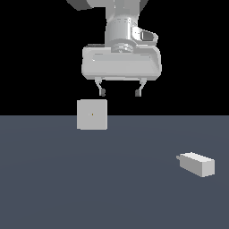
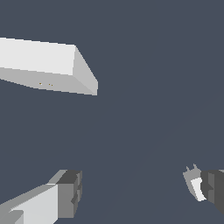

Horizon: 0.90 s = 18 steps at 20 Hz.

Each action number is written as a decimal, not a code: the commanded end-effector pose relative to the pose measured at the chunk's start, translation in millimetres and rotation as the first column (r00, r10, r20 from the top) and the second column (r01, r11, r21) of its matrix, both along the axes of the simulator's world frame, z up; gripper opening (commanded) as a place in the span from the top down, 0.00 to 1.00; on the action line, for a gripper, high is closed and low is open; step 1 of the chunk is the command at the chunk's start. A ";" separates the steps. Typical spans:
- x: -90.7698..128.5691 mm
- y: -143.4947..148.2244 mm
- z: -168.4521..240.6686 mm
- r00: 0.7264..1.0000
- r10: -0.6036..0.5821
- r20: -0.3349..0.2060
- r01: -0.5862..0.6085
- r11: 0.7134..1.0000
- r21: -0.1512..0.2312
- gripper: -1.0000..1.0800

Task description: Plug the charger into the wall socket.

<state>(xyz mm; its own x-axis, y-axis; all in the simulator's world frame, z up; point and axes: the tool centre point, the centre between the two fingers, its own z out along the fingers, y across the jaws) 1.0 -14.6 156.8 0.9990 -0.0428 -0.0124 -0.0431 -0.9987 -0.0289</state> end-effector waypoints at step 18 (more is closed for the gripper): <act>-34.6 -31.9 -23.6 0.994 0.100 0.052 -0.100 0.995 -0.005 0.04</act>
<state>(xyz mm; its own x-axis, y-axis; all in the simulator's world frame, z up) -28.1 -40.9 137.2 0.9986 0.0420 0.0320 0.0429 -0.9987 -0.0270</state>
